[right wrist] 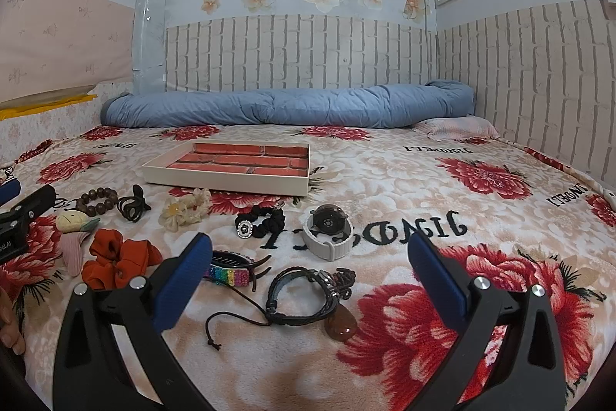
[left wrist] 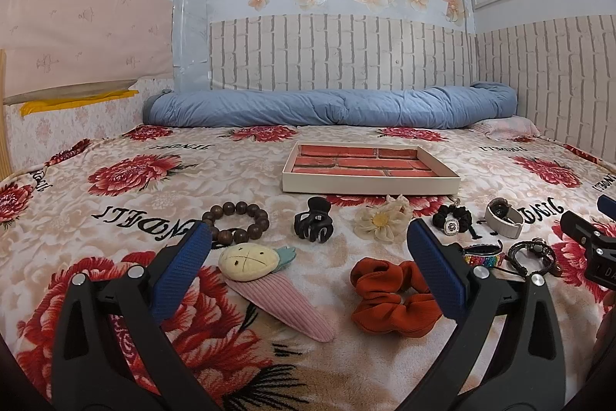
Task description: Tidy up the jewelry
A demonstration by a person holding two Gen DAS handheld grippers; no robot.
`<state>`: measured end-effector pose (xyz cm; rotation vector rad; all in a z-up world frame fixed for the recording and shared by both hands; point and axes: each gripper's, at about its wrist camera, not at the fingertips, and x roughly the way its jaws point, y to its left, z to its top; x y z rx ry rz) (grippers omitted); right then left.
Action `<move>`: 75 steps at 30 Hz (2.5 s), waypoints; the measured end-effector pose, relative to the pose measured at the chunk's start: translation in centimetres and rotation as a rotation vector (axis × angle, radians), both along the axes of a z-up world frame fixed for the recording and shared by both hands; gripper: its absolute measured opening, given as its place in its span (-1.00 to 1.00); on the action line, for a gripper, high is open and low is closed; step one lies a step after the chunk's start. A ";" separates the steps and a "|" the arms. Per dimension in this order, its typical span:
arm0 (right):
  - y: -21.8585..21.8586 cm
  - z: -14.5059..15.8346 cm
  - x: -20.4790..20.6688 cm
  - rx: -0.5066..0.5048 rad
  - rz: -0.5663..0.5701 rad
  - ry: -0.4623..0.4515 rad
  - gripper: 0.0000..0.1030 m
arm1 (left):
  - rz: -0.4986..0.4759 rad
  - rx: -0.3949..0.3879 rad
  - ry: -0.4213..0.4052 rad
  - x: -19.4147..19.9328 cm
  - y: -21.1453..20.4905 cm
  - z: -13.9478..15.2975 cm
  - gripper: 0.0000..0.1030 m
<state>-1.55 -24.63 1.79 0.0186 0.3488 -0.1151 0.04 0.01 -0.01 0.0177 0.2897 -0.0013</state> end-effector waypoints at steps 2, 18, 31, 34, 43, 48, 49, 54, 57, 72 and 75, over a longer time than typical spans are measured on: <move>0.0 0.0 0.0 0.000 -0.001 0.000 0.93 | 0.000 0.000 -0.001 0.0 0.0 0.0 0.91; 0.0 0.0 0.0 0.000 0.000 0.000 0.93 | 0.000 0.001 0.000 -0.1 0.1 -0.1 0.91; -0.1 0.0 0.0 -0.001 -0.001 0.000 0.93 | 0.000 0.001 0.000 -0.1 0.1 -0.1 0.91; -0.1 0.0 0.0 -0.001 -0.001 -0.001 0.93 | -0.001 0.002 0.000 -0.1 0.1 -0.1 0.91; -0.1 0.0 0.0 0.000 -0.001 0.000 0.93 | 0.000 0.002 0.001 -0.1 0.1 -0.1 0.91; -0.1 0.0 0.0 -0.001 0.000 0.000 0.93 | 0.000 0.002 0.001 -0.1 0.1 -0.1 0.91; -0.1 0.0 0.0 -0.001 0.000 -0.001 0.93 | 0.000 0.001 0.001 -0.1 0.2 -0.1 0.91; -0.1 0.0 0.0 -0.001 0.000 0.000 0.93 | 0.000 0.003 0.001 0.0 0.1 -0.1 0.91; -0.1 -0.1 0.0 -0.001 0.000 -0.001 0.93 | 0.000 0.002 0.002 0.0 0.1 -0.1 0.91; -0.5 -0.1 0.1 0.009 -0.007 0.016 0.93 | -0.005 0.004 0.018 0.1 0.5 -0.5 0.91; -0.8 -0.2 0.4 0.008 -0.012 0.029 0.93 | -0.009 0.003 0.032 0.6 0.2 -0.6 0.91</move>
